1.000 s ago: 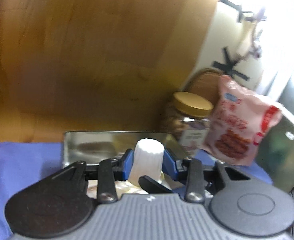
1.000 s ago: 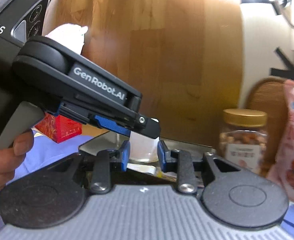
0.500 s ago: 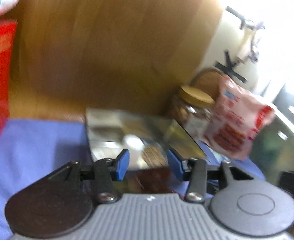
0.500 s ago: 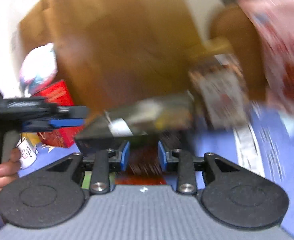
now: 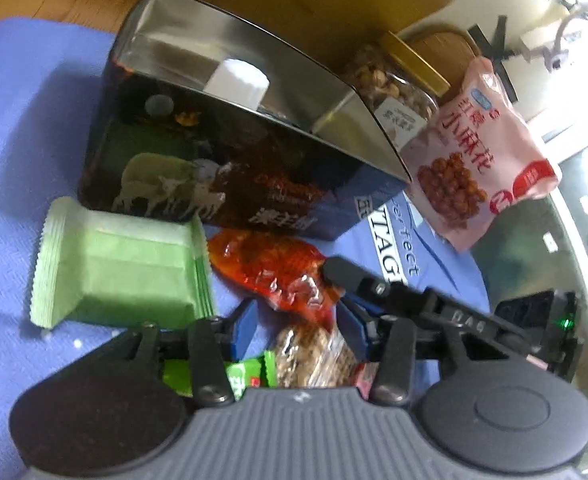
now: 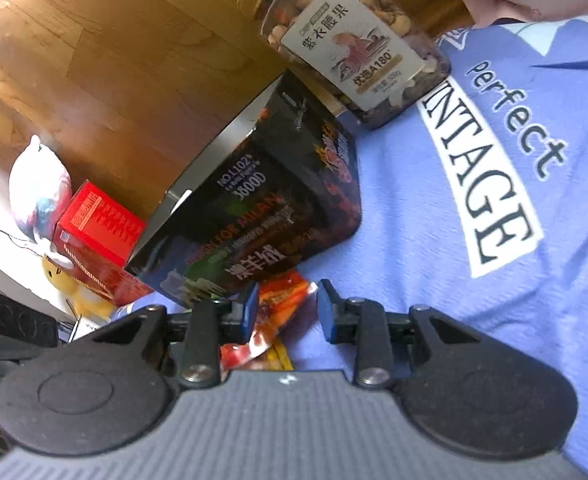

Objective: Organize snacks
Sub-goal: 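Reach the left gripper to the red spicy snack pack and grasp it, then carry the red pack over the black tin and release it, then grasp the green pastry pack with the left gripper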

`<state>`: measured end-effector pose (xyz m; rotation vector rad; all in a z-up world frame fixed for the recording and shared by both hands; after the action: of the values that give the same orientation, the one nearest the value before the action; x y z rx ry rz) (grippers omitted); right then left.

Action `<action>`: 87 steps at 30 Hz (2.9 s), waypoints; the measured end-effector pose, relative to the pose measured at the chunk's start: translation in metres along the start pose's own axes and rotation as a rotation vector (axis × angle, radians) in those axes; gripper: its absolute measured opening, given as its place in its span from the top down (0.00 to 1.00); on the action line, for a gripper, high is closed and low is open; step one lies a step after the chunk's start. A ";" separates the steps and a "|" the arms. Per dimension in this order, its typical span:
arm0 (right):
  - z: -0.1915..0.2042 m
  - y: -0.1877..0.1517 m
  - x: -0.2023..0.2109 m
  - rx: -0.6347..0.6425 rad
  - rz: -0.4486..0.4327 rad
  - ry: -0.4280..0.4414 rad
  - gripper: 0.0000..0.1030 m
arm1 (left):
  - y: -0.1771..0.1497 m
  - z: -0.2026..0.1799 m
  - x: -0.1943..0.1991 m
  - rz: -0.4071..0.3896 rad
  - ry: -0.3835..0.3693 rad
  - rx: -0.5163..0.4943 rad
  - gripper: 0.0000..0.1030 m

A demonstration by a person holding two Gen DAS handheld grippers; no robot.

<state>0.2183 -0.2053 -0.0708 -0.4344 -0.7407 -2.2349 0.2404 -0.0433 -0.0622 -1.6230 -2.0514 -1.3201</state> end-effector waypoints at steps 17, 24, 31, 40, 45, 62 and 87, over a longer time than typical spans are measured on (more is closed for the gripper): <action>0.005 -0.027 0.046 -0.162 -0.009 0.160 0.98 | 0.001 -0.012 -0.002 -0.052 -0.025 0.039 0.54; -0.006 -0.001 0.048 -0.074 -0.087 0.035 0.79 | 0.004 -0.003 -0.003 -0.066 -0.027 0.081 0.49; -0.007 0.003 0.000 -0.053 -0.002 -0.001 0.76 | 0.009 0.001 -0.017 -0.063 0.015 0.090 0.65; 0.000 -0.015 0.018 -0.045 -0.005 0.051 0.90 | -0.015 -0.013 0.003 -0.059 -0.021 0.040 0.75; 0.012 -0.031 0.054 -0.020 -0.054 0.099 0.90 | -0.022 -0.037 0.030 -0.101 -0.065 -0.029 0.75; 0.073 0.054 0.013 0.296 -0.335 -0.030 0.86 | 0.103 -0.032 -0.010 -0.189 0.107 -0.174 0.58; 0.075 -0.038 -0.042 0.299 0.128 -0.041 0.58 | 0.015 0.068 0.057 -0.162 0.118 0.012 0.52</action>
<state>0.2255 -0.1145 -0.0484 -0.3692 -1.0211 -1.9619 0.2558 0.0450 -0.0574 -1.3628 -2.1528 -1.4157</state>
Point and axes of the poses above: each gripper's, at about its wrist camera, not at the fingertips, and x roughly against the way its jaws point, z to its left, y to its top, the point moved 9 cm from there along -x, roughly the way its jaws point, and after that the axes turned 10 degrees about -x, right-handed, at the moved point
